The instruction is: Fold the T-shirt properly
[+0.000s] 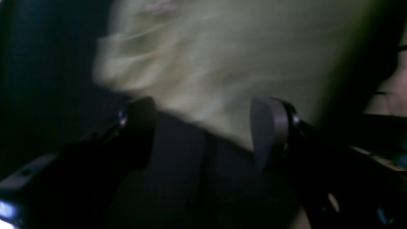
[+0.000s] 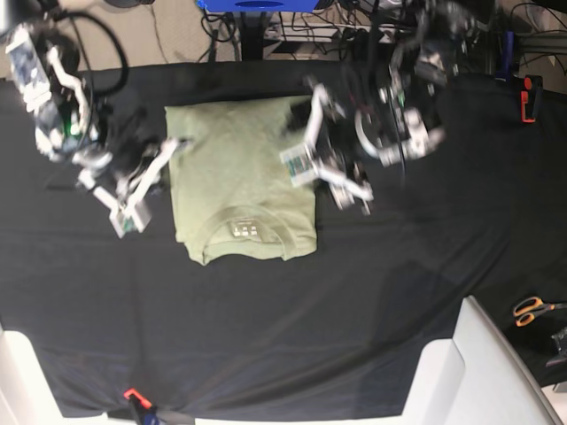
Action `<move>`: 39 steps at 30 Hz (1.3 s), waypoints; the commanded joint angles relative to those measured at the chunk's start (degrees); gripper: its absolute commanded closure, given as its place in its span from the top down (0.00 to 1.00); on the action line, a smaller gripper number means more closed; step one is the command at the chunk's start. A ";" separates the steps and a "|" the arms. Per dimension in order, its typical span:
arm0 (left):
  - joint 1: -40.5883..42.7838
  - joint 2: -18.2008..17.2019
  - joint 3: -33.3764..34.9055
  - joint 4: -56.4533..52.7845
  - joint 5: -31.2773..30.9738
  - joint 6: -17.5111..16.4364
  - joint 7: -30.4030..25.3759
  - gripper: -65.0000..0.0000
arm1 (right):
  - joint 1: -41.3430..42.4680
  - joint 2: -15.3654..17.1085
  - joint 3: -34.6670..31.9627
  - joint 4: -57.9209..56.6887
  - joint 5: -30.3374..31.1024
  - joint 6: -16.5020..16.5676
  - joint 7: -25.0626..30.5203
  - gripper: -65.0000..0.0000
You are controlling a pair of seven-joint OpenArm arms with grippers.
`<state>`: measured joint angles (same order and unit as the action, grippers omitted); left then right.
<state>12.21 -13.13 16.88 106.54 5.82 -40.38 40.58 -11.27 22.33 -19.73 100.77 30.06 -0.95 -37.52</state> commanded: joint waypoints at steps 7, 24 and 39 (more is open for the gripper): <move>5.16 1.21 3.20 0.23 0.46 0.38 -5.81 0.68 | -4.95 0.40 0.43 1.69 0.22 0.03 1.17 0.01; 6.21 -0.37 3.29 -15.07 0.46 0.38 -15.48 0.68 | -9.44 0.57 0.78 0.46 0.13 0.03 5.83 0.01; 20.89 -6.00 -24.93 -6.37 0.55 0.38 -15.48 0.68 | -8.64 -1.18 -1.15 4.42 0.05 0.29 6.00 0.01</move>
<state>33.43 -18.90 -8.16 99.20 7.40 -39.55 26.63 -20.40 20.78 -20.93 104.66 30.00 -0.89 -32.27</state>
